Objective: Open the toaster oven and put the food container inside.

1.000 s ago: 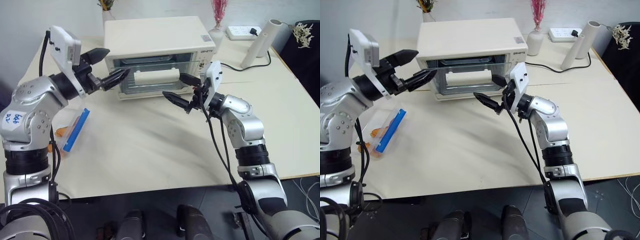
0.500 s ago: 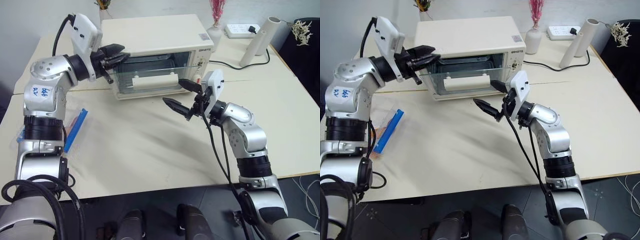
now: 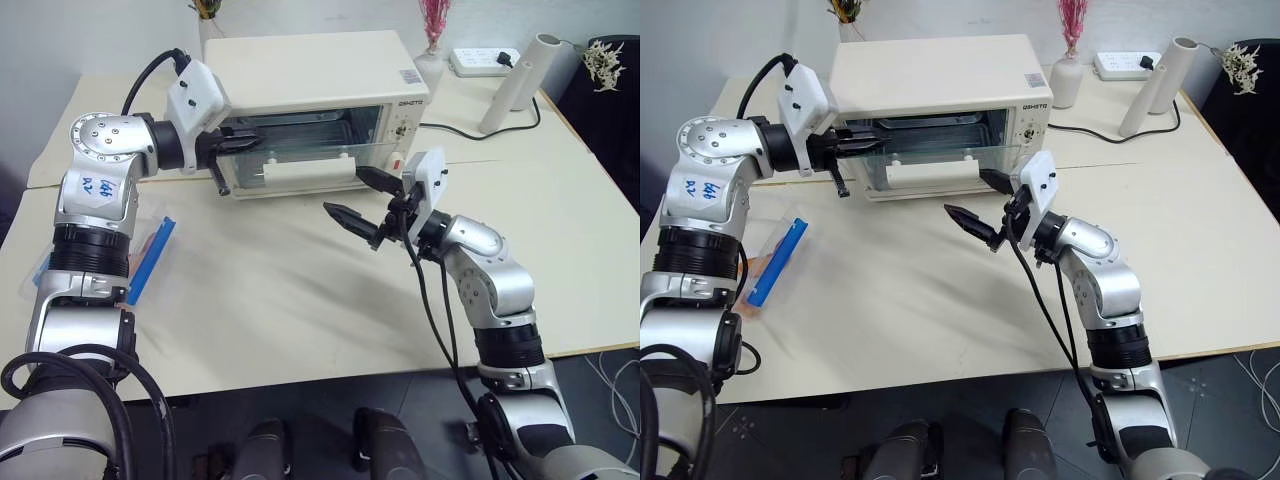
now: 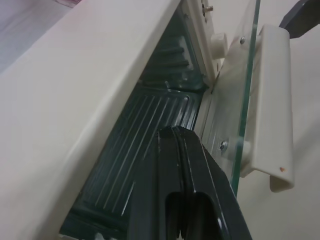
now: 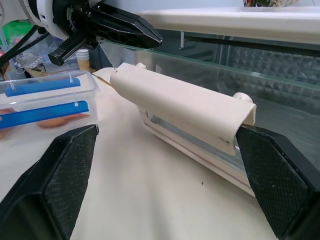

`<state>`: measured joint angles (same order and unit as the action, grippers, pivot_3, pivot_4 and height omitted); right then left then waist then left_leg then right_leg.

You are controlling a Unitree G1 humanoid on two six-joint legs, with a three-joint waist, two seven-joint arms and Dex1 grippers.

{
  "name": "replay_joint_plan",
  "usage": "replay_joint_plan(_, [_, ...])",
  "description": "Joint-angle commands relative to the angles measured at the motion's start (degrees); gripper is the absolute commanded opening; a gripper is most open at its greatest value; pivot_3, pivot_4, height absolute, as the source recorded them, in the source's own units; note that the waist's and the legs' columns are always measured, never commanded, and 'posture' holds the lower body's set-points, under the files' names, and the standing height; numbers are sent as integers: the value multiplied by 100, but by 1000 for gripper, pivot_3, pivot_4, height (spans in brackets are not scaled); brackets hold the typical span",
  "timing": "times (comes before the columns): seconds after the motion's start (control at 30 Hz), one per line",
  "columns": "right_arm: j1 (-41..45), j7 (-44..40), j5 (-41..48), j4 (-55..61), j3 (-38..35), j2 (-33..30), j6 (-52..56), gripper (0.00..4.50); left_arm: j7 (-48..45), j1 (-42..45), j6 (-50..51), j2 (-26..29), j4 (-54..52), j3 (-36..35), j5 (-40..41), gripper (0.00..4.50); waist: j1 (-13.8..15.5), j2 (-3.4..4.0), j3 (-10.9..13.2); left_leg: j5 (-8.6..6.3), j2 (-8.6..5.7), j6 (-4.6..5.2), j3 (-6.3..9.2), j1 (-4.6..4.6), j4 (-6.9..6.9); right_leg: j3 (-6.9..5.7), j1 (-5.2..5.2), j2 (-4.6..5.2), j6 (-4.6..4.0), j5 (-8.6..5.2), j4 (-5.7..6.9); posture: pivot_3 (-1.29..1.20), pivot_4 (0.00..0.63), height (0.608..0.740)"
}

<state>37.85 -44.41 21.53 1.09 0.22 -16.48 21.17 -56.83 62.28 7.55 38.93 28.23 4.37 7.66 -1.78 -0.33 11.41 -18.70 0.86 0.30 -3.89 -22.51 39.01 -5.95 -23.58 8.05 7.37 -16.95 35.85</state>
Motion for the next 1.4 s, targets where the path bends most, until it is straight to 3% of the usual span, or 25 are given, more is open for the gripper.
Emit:
replay_joint_plan(0.03, [5,128,-146,393,18,-193,-106,4500,-153,-38,-121,1,-36,7,-70,8,11,0,0,0,0,0,0,0,1,0,0,0,0,0,1,0,150,740])
replay_joint_plan(0.27, [-604,55,-26,681,-479,-1123,146,4500,-275,-209,65,-100,-325,-23,-17,8,80,-1,0,-2,-5,3,3,-1,9,-1,5,7,0,0,2,0,150,740])
replay_joint_plan(0.5, [-1485,-263,893,1924,-1106,-1976,1027,4500,-327,-1270,804,17,-1739,257,-186,8,113,-1,0,-2,-2,4,1,-1,10,0,5,6,0,0,3,0,150,740])
replay_joint_plan(0.73, [-1701,31,1561,2532,-1499,-2141,1588,4500,471,-2154,1115,-175,-2558,708,-924,8,197,-2,0,-2,-3,6,1,4,23,5,15,7,0,0,7,0,150,740])
replay_joint_plan(0.87, [-1526,109,1718,2530,-1524,-2204,1680,4500,715,-2329,1644,-358,-3064,597,-829,8,284,-3,-1,-3,-6,10,2,3,26,6,17,10,0,0,6,0,150,740])
replay_joint_plan(1.0, [-1265,11,1861,2440,-1459,-2300,1735,4500,932,-2553,2652,-406,-4014,29,-347,8,304,-3,-1,-3,-4,9,3,3,26,5,16,10,0,0,6,0,150,740])
replay_joint_plan(1.1, [-1119,-205,1985,2340,-1383,-2441,1812,4500,1204,-2739,4004,-447,-5022,-749,255,525,294,-3,-1,-3,-3,9,6,2,26,4,15,10,0,0,6,0,150,740])
replay_joint_plan(1.2, [-964,-578,2128,2166,-1296,-2628,1866,4500,1660,-2879,5888,-593,-6282,-1875,772,1448,285,-4,-1,-3,-2,9,15,2,25,5,16,10,0,0,6,0,150,740])
replay_joint_plan(1.33, [-758,-980,2069,1833,-1073,-2794,1833,4500,2293,-2989,8120,-946,-7603,-3060,672,2579,294,-5,-1,-3,-3,9,22,7,25,7,22,11,0,0,7,0,150,740])
replay_joint_plan(1.4, [-629,-1189,2131,1688,-998,-2831,1883,4500,2631,-3162,8470,-1294,-8023,-3550,578,3040,296,-6,-2,-3,-3,9,23,10,26,9,25,11,0,0,6,0,150,740])
